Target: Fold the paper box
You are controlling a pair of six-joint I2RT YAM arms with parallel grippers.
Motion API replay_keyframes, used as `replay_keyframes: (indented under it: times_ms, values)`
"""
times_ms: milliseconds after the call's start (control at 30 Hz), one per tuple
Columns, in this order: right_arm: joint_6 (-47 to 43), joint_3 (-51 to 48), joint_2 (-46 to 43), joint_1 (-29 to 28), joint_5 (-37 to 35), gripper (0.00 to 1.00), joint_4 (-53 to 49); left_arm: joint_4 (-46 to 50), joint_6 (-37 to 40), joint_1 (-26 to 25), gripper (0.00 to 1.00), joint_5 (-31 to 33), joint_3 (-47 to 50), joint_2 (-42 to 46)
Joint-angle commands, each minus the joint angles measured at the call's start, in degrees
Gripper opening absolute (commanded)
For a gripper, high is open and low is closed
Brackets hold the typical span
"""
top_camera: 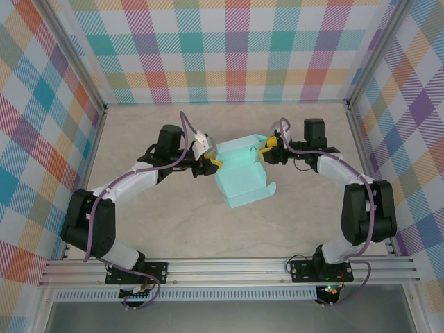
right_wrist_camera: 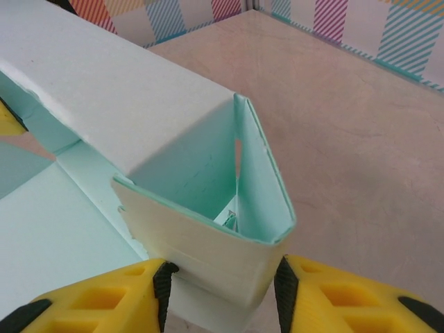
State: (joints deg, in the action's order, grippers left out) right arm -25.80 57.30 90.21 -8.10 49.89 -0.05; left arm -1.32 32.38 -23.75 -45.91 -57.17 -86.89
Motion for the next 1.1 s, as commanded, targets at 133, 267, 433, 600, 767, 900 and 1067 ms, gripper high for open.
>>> replay_keyframes:
  times_ms: [133, 267, 433, 600, 767, 900, 1067]
  values:
    - [0.3, 2.9, 0.9, 0.5, 6.9, 0.53, 3.3, 1.5, 1.4, -2.1, 0.12, -10.1, 0.0, -1.1]
    - [-16.3, 13.9, 5.6, 1.3, 13.8, 0.54, -25.2, 1.6, 1.6, -2.1, 0.12, -10.2, -0.2, -1.2]
    - [-23.5, 14.2, 4.7, 1.2, 12.5, 0.55, -31.7, 4.3, 3.2, -2.1, 0.12, -11.6, -2.0, -0.8]
    - [-21.8, 11.0, 1.5, 0.4, 9.7, 0.97, -28.1, 6.9, 4.0, -1.8, 0.12, -12.6, -4.7, -0.8]
    - [-19.9, 6.1, -2.4, 0.3, 6.3, 1.00, -23.2, 7.7, 3.5, -1.8, 0.12, -13.4, -6.2, -0.8]
    - [-18.1, 1.1, -6.7, 0.3, 0.6, 1.00, -17.7, 8.4, 3.7, -1.8, 0.12, -13.4, -6.1, -0.2]
    - [-15.8, -2.2, -11.0, 2.5, 3.1, 1.00, -15.0, 8.6, 3.8, -1.8, 0.11, -13.3, -5.9, 0.1]
